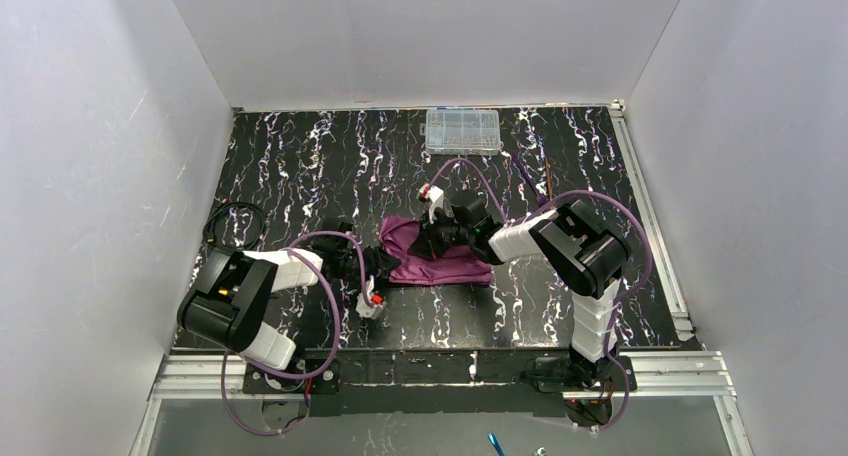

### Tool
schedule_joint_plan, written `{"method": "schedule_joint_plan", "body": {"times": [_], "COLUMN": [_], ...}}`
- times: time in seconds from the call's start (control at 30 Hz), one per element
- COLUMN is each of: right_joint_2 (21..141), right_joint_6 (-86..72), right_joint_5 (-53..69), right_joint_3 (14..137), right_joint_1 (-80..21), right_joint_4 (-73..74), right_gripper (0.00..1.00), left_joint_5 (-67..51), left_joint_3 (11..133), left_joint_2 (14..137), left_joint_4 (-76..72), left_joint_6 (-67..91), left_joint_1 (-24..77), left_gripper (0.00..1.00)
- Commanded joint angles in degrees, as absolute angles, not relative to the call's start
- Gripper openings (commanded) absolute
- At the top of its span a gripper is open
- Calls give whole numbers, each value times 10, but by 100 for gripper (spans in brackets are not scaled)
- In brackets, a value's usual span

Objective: Fold the napkin into a case and place the utensils inside
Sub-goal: Pick up the 2/3-rectangle-folded napkin from the center of the board.

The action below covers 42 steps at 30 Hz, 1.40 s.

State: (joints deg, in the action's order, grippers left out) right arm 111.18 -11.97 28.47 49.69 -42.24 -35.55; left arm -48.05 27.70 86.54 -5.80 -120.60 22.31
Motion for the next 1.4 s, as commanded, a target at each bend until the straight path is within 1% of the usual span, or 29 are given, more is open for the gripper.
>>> {"method": "schedule_joint_plan", "body": {"times": [0.0,0.23,0.37,0.43,0.5,0.57,0.7,0.87,1.03,1.13,1.23,1.37], "right_joint_2": [1125,1116,1110,1108,1105,1103,1092,1050,974,934,899,866], "right_joint_6": [-120,-123,-123,-121,-116,-112,-95,-59,-11,-2,-2,31], "right_joint_5": [277,266,262,264,265,268,270,249,234,234,239,209], "right_joint_3": [477,465,457,456,456,453,441,417,394,381,351,311], "right_joint_1": [-423,-423,-424,-426,-427,-429,-431,-432,-427,-425,-429,-461], "right_joint_4": [-356,-367,-382,-388,-394,-402,-421,-436,-421,-400,-416,-420], "right_gripper": [2,1,1,3,7,10,21,31,41,42,44,46], "left_joint_5": [-465,-476,-471,-467,-461,-450,-435,-433,-430,-431,-431,-431], "left_joint_3": [256,264,275,284,301,318,359,393,413,407,410,411], "left_joint_2": [882,873,856,846,839,837,845,851,861,858,859,859], "left_joint_4": [-25,-31,-24,-5,43,73,127,194,232,235,228,217], "left_joint_6": [-1334,-1284,-1218,-1184,-1148,-1101,-1018,-972,-942,-939,-916,-900], "left_joint_1": [226,237,247,254,262,270,277,277,277,277,277,277], "left_gripper": [23,13,8,5,0,0,0,0,0,0,0,0]}}
